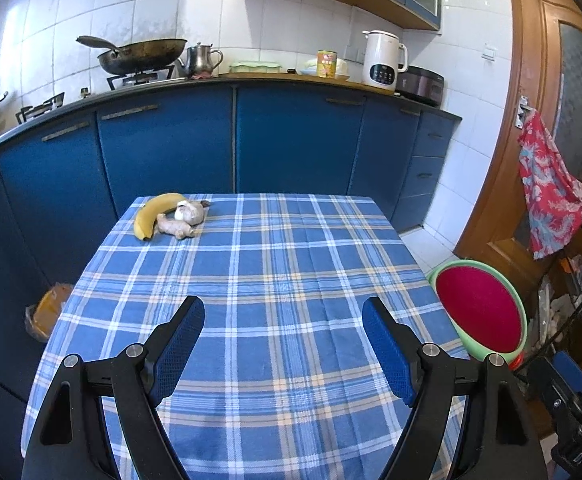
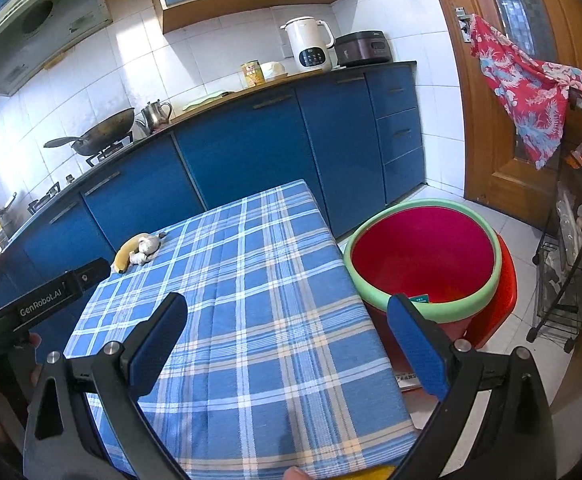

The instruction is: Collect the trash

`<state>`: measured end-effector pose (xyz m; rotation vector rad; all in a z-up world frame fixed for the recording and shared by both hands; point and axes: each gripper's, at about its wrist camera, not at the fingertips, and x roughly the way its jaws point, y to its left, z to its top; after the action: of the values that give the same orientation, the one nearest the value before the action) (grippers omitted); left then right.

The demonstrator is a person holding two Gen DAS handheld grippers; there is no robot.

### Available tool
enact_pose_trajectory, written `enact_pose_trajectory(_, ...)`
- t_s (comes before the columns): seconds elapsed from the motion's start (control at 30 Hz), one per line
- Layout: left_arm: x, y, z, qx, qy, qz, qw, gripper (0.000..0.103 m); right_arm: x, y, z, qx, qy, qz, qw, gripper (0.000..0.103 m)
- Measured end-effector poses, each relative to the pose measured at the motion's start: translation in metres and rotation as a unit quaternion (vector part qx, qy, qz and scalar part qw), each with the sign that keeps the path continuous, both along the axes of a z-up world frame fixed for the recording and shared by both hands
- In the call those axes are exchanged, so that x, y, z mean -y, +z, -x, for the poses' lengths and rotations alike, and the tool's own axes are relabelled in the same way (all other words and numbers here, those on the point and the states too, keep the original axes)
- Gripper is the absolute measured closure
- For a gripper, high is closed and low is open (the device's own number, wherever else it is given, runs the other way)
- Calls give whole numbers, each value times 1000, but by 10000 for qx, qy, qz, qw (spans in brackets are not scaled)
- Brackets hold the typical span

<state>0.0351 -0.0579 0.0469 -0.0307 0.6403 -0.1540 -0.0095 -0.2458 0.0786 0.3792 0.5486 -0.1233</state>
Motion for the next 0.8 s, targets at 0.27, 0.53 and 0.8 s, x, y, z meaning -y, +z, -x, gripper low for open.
enact_pose_trajectory(0.27,-3,0,0,-10,58,38,10000,21,-1,0,-1,-15,6,7,10000,4)
enact_pose_trajectory(0.53,-4,0,-1,-9,69,59,10000,21,-2,0,-1,-18,9,11,10000,4)
enact_pose_trajectory(0.8,-4,0,-1,-9,67,55,10000,21,-2,0,-1,-19,12,10,10000,4)
